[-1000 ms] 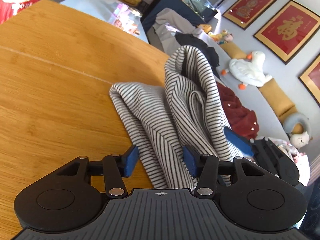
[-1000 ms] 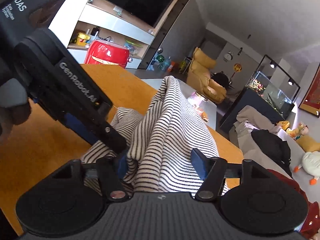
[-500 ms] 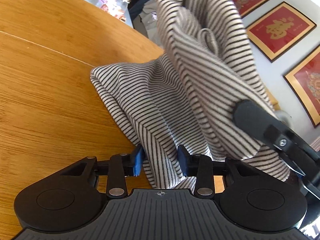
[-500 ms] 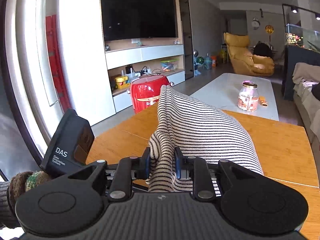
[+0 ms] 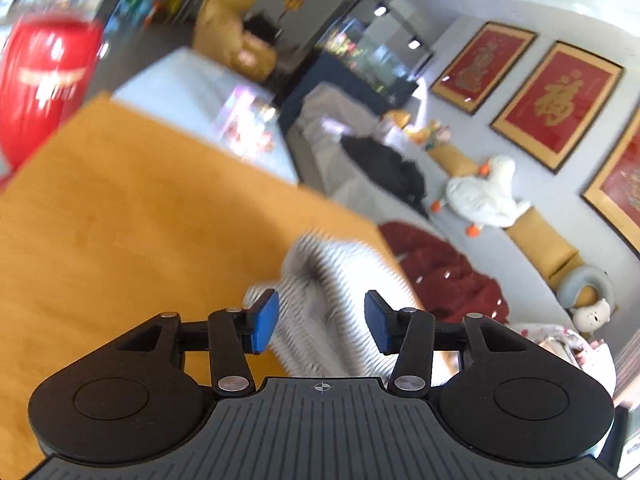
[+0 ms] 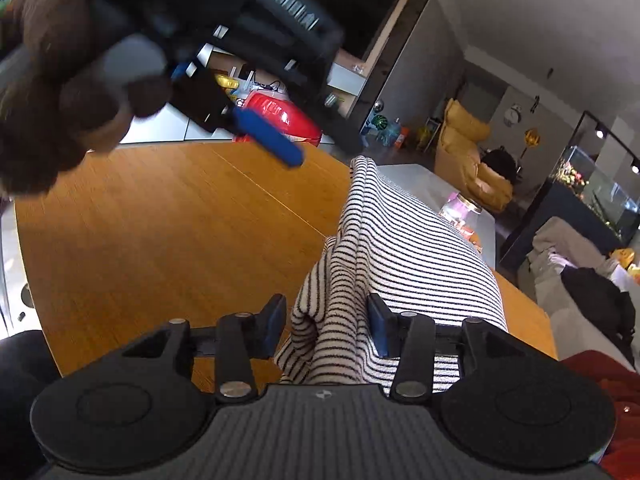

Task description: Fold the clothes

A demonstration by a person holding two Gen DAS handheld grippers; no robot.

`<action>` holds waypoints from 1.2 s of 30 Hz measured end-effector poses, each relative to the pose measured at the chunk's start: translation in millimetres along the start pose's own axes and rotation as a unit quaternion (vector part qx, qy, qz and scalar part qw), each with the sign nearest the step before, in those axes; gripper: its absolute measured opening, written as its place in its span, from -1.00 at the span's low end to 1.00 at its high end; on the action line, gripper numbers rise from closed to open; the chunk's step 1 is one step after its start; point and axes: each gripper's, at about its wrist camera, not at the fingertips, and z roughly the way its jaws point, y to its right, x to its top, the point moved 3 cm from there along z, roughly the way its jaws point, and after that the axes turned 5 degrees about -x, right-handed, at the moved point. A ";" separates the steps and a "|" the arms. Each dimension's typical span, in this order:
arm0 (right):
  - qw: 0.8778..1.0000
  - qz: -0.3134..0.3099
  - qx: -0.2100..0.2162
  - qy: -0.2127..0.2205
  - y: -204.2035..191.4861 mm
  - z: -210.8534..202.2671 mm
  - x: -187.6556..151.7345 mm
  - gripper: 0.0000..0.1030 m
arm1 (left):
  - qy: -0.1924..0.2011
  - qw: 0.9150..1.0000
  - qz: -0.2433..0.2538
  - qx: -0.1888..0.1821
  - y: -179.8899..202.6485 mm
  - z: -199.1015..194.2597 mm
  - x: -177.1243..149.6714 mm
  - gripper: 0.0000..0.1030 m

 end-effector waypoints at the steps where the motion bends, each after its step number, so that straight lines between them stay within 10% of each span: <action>1: 1.000 -0.003 -0.003 0.001 -0.7 -0.1 -0.9 -0.13 | 0.006 1.000 0.010 -0.013 10.2 2.2 5.5 0.18; 5: 1.000 0.002 0.000 0.002 2.7 -0.2 -0.7 -0.13 | -0.012 0.999 0.036 -0.038 38.2 43.1 9.7 0.26; 9: 0.998 0.046 0.047 0.010 23.1 -7.1 2.5 -0.01 | -0.062 0.995 0.074 0.018 29.1 94.2 -10.1 0.17; 15: 0.978 0.182 0.094 0.045 100.6 -26.7 10.5 0.98 | -0.080 0.993 0.085 0.026 12.3 99.4 -21.7 0.18; 27: 0.970 0.237 0.032 -0.046 106.7 15.9 -49.2 1.00 | -0.089 0.995 0.037 0.000 -18.2 96.2 -16.0 0.18; 36: 0.931 0.350 0.065 -0.081 122.5 23.4 -68.8 1.00 | -0.091 0.996 0.024 -0.004 -25.9 114.3 -13.0 0.18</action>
